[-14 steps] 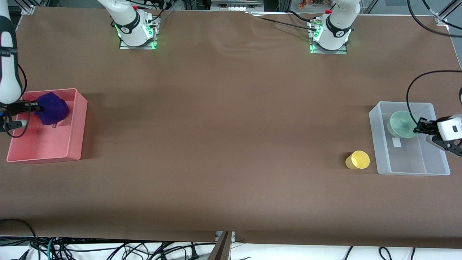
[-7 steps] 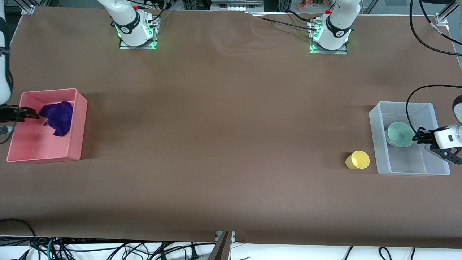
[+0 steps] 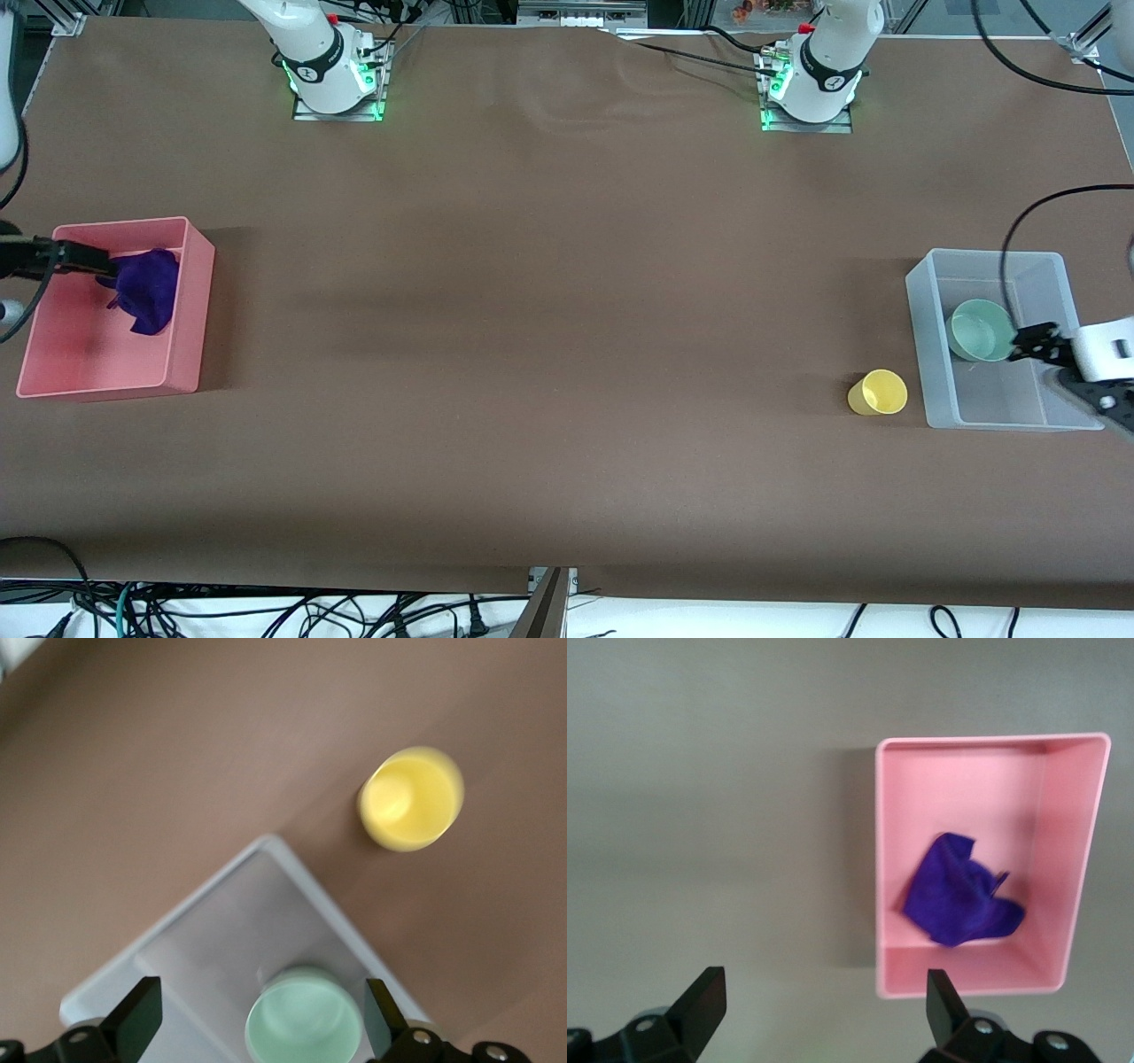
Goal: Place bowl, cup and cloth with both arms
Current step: 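Grasp the yellow cup with the left gripper while the right gripper withdraws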
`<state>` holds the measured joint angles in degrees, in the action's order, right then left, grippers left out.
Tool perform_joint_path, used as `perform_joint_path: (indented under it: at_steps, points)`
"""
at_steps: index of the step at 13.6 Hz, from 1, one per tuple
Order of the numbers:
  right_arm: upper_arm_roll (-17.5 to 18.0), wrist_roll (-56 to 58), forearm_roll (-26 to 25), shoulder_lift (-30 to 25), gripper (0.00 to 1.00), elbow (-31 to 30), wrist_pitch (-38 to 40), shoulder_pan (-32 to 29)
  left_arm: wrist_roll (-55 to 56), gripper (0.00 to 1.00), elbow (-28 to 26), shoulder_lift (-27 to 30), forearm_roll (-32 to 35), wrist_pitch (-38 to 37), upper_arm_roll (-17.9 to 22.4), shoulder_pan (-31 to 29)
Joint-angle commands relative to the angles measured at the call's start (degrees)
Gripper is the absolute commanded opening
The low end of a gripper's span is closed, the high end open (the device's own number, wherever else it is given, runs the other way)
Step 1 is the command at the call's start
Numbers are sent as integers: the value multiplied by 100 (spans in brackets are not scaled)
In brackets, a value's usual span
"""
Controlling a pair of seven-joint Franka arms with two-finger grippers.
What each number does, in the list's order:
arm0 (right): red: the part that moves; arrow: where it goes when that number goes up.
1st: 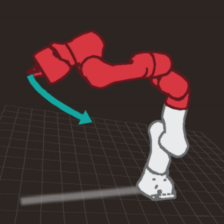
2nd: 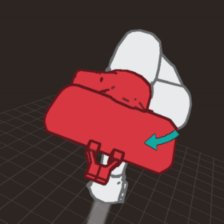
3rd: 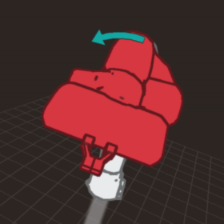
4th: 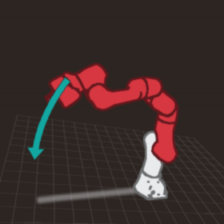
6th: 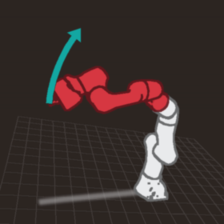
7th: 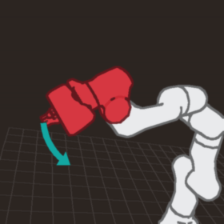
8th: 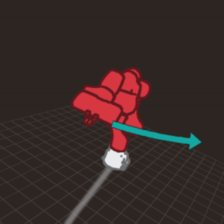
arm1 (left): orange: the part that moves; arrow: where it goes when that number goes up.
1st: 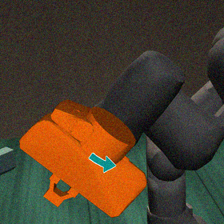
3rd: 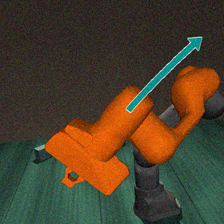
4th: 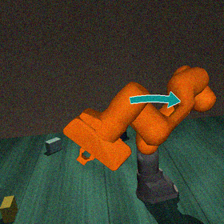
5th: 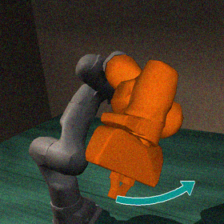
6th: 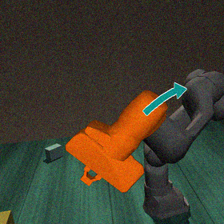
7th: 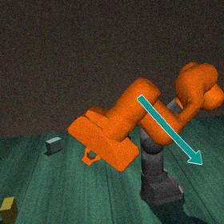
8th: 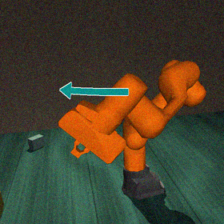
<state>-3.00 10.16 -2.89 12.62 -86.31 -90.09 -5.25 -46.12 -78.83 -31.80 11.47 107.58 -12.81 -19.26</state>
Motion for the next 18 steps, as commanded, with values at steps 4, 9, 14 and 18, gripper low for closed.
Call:
perform_joint_path:
  at_steps: [4, 9, 14, 18]
  points:
    - [748, -286, -247, -646, 100, -36, 396, -107, -387, 100, 114, -827, 144, 718, 95, 721]
    - [713, -155, -360, -928, 100, 9, 219, -107, -996, 68, -184, -1232, 180, 1352, 103, 687]
    - [449, -233, 34, -954, 100, 8, 676, -125, -1110, 0, -397, -1250, 171, 1573, 103, 669]
    - [511, -567, 8, -946, 100, 17, 729, -81, -1084, 0, -317, -802, 162, 1093, 121, 643]
